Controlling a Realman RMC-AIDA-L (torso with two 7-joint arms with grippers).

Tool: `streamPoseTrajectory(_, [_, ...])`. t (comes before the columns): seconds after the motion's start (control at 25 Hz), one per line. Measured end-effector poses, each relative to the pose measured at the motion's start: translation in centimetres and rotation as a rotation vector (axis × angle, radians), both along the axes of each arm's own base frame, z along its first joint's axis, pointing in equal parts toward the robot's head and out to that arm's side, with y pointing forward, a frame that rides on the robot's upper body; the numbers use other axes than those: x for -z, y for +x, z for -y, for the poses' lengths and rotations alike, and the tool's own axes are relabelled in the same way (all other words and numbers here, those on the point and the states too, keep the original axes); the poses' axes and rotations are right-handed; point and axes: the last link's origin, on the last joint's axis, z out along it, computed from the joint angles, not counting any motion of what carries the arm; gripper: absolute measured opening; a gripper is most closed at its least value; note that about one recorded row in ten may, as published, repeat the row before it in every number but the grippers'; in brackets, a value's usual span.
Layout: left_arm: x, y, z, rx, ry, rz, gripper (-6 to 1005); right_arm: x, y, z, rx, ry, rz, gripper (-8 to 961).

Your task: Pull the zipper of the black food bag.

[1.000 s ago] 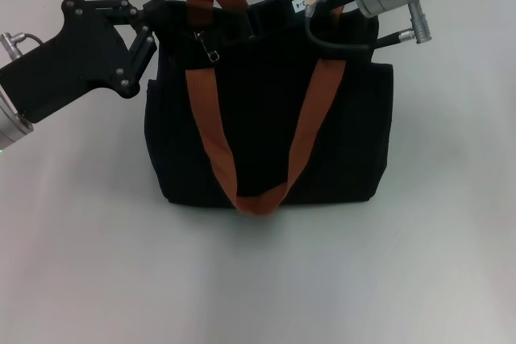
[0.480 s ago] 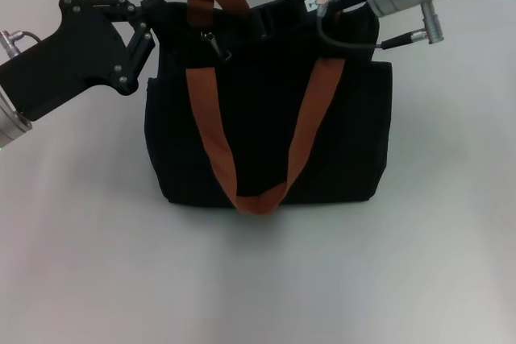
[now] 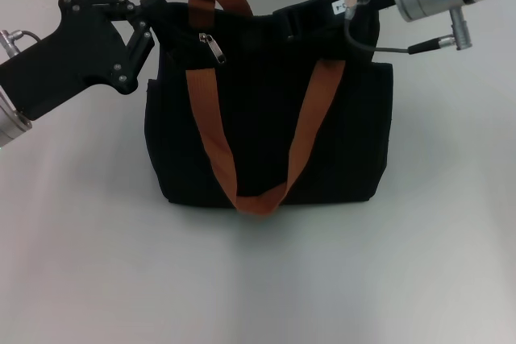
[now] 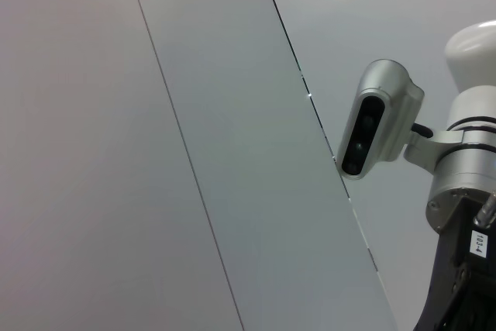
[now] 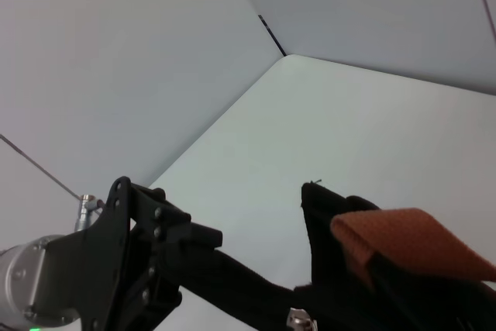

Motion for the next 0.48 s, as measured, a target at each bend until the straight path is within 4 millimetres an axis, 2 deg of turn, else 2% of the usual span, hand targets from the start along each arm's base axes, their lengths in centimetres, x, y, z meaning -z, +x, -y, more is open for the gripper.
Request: streamPoseTrajectory(0.48, [0.1, 0.2, -0.1, 0.006, -0.002, 0.003, 24, 0.5, -1.1, 0.2, -0.027, -0.031, -0.031, 17])
